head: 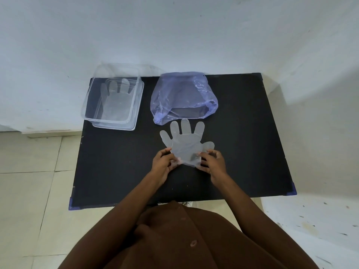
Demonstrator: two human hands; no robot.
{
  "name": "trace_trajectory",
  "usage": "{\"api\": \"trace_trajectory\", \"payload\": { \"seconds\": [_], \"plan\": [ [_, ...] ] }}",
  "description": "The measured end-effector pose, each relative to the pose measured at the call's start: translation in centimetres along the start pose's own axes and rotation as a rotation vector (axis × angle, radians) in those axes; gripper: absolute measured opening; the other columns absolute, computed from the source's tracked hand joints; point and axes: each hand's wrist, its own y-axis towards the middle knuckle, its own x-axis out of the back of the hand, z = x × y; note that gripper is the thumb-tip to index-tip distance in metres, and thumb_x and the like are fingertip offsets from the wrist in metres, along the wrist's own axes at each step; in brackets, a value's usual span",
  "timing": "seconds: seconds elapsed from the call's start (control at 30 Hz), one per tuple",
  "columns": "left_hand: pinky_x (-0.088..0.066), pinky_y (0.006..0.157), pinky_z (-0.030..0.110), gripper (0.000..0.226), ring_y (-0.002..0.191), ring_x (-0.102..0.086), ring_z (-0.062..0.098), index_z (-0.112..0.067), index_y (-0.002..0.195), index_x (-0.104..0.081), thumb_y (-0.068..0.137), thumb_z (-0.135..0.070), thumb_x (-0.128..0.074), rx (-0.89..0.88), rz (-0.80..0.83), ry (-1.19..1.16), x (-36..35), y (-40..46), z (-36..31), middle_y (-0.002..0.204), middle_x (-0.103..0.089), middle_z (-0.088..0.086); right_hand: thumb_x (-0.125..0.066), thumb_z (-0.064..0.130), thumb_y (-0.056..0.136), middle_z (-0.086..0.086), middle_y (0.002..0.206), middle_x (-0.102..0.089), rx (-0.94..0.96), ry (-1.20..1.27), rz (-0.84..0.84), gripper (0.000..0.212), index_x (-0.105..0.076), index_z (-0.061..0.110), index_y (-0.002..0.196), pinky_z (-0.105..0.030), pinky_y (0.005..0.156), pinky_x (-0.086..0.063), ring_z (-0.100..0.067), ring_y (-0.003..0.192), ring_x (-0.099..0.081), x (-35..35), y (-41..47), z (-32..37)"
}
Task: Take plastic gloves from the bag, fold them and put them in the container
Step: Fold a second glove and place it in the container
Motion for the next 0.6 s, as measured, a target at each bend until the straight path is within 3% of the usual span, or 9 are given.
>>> {"api": "trace_trajectory", "payload": {
  "seconds": [0.23, 0.33, 0.5, 0.6],
  "plan": [
    [-0.062, 0.063, 0.029, 0.055, 0.095, -0.066, 0.025, -0.018, 0.134, -0.058, 0.09, 0.013, -0.044, 0.084, 0.148, -0.086, 0.4, -0.7, -1.0, 0.126, -0.063, 0.014, -0.078, 0.018, 0.084, -0.008, 0.131, -0.056, -0.044, 0.151, 0.108, 0.069, -0.046, 0.033, 0.144, -0.052, 0.088, -0.06, -0.032, 0.11, -0.064, -0.7, -0.5, 0.2],
    [-0.061, 0.058, 0.027, 0.057, 0.087, -0.064, 0.023, -0.015, 0.136, -0.057, 0.089, 0.013, -0.04, 0.093, 0.179, -0.126, 0.6, -1.0, -1.3, 0.128, -0.061, 0.018, -0.077, 0.018, 0.086, -0.008, 0.132, -0.055, -0.066, 0.225, 0.176, 0.065, -0.048, 0.032, 0.143, -0.048, 0.083, -0.062, -0.035, 0.112, -0.064, -0.7, -1.0, 0.3],
    [-0.059, 0.058, 0.027, 0.056, 0.073, -0.059, 0.017, -0.012, 0.134, -0.061, 0.086, 0.011, -0.044, 0.076, 0.171, 0.117, 0.9, -0.9, -0.9, 0.099, -0.063, 0.011, -0.078, 0.009, 0.083, -0.004, 0.135, -0.057, 0.006, 0.229, 0.226, 0.05, -0.065, 0.033, 0.125, -0.05, 0.088, -0.061, -0.033, 0.116, -0.065, -0.7, -0.9, 0.1],
    [-0.06, 0.062, 0.029, 0.053, 0.082, -0.062, 0.02, -0.012, 0.132, -0.063, 0.087, 0.01, -0.047, 0.028, 0.17, 0.259, 1.0, -1.1, -0.8, 0.112, -0.064, 0.009, -0.076, 0.002, 0.084, -0.007, 0.128, -0.067, 0.035, 0.174, 0.207, 0.048, -0.067, 0.022, 0.127, -0.047, 0.092, -0.06, -0.027, 0.108, -0.071, -0.5, -0.4, 0.3]
  ]
}}
